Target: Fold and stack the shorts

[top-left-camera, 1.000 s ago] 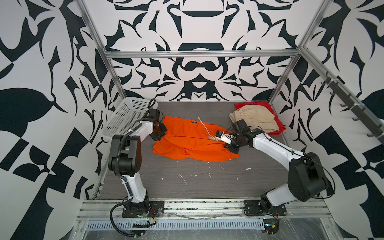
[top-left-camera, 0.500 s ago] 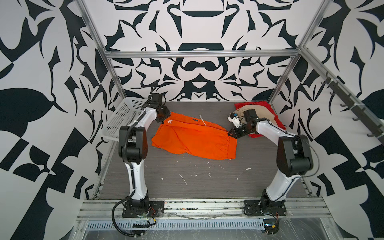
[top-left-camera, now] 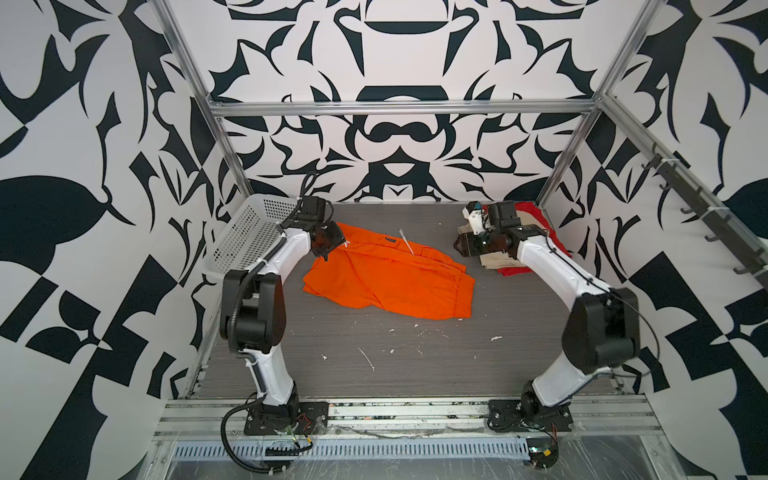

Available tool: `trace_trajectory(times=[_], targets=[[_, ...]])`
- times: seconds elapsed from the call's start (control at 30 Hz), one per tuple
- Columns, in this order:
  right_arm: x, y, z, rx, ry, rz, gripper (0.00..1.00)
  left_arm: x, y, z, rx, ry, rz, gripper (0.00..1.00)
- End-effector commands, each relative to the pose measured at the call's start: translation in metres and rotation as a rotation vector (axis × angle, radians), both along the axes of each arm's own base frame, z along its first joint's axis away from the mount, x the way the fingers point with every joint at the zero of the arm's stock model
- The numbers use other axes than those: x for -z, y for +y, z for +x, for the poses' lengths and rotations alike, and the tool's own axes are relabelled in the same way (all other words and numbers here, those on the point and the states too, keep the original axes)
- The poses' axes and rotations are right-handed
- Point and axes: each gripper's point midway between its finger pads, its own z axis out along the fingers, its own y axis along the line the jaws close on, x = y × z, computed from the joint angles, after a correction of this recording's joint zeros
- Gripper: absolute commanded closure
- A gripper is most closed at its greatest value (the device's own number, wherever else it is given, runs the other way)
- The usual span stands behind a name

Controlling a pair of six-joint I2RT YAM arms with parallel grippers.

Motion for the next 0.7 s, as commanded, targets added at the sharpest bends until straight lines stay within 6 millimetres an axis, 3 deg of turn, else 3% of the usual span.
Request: trace_trajectory(times=[0.0, 0.13, 0.27, 0.5, 0.67], targets=[[0.003, 0.037, -0.019, -0.051, -0.027, 0.043, 0.41, 0.043, -0.019, -0.023, 0.025, 0.090, -0.026, 0.59], [0.037, 0.078, -0.043, -0.088, 0.066, 0.120, 0.42, 0.079, -0.015, -0.041, 0.002, 0.156, 0.011, 0.66], [0.079, 0.095, -0.057, -0.053, 0.192, 0.191, 0.44, 0.106, -0.006, -0.059, -0.017, 0.216, 0.047, 0.68], [0.142, 0.083, -0.085, 0.015, 0.347, 0.142, 0.46, 0.130, 0.003, -0.106, -0.034, 0.291, 0.081, 0.71], [0.172, 0.062, -0.130, 0.047, 0.457, 0.092, 0.48, 0.131, 0.009, -0.150, -0.058, 0.322, 0.091, 0.72]])
